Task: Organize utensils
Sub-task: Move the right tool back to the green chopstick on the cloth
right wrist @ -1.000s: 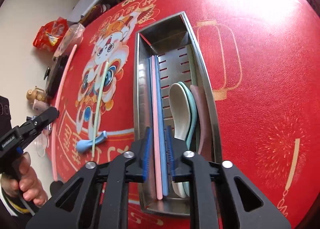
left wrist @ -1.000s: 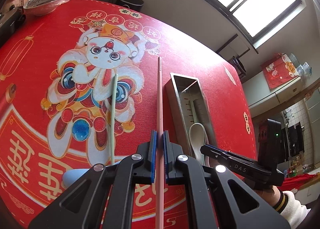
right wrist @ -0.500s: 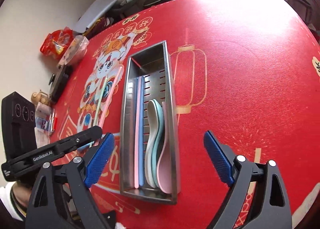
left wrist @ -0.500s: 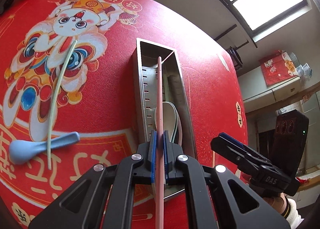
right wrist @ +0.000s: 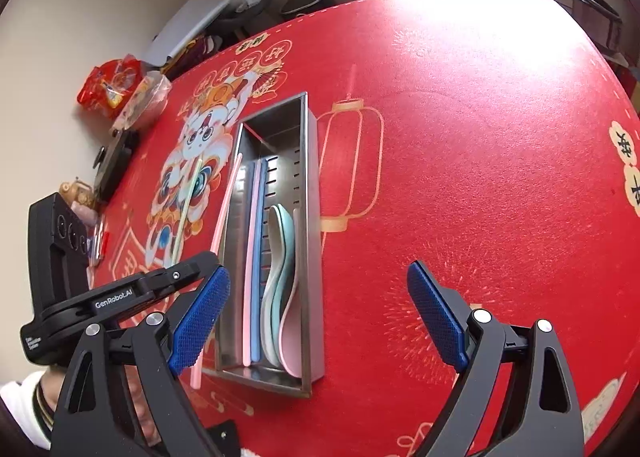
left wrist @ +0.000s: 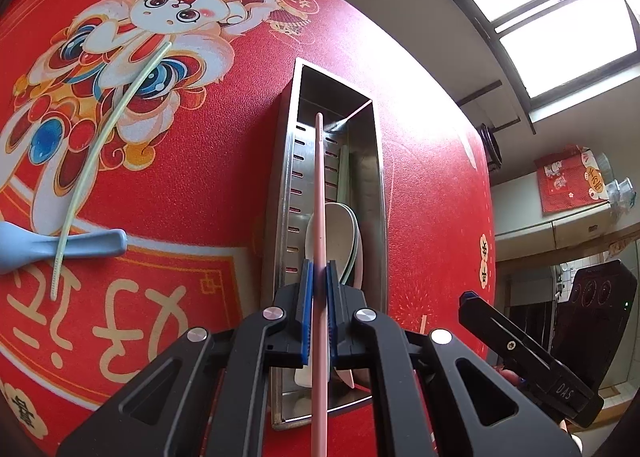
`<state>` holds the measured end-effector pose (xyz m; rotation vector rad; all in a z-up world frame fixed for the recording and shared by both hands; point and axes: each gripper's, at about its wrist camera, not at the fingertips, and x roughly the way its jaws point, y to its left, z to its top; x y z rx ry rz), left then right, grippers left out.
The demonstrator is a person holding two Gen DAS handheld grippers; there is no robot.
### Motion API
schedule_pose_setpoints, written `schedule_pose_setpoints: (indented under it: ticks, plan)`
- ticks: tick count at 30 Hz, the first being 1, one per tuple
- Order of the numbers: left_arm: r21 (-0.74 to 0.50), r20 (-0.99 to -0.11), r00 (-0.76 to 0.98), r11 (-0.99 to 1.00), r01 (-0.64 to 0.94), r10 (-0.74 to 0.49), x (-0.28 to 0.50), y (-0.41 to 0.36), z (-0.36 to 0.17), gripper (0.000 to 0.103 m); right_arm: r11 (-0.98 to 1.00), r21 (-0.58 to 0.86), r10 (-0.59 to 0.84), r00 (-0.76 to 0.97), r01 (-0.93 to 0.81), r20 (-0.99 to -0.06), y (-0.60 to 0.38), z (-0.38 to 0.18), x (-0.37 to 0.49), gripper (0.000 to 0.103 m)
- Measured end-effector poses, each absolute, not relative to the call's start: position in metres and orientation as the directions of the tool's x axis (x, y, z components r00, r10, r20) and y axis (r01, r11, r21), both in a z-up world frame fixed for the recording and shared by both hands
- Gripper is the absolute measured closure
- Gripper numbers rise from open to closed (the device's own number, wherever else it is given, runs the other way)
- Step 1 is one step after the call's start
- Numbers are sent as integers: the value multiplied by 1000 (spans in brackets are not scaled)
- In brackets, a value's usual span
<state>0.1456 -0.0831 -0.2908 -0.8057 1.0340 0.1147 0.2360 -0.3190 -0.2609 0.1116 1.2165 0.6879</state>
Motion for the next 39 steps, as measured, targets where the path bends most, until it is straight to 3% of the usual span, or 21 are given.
schedule_pose_setpoints:
  ticks: [14,21,39]
  plan:
    - [-516,-809,534,733,-443,-247,154,-82,-293,97,806,427,532,184,-409,-827,-327,-257,235,16]
    - [-499,-792,567,774,-390,-225,142,-70,-276,92,803,426,540,208,-417,-815,-318,-248,230,16]
    - [-303,-811,585,841,-448,19,46,74,-244,73,752,458,597,196,-474,-778,-216,-241,196,15]
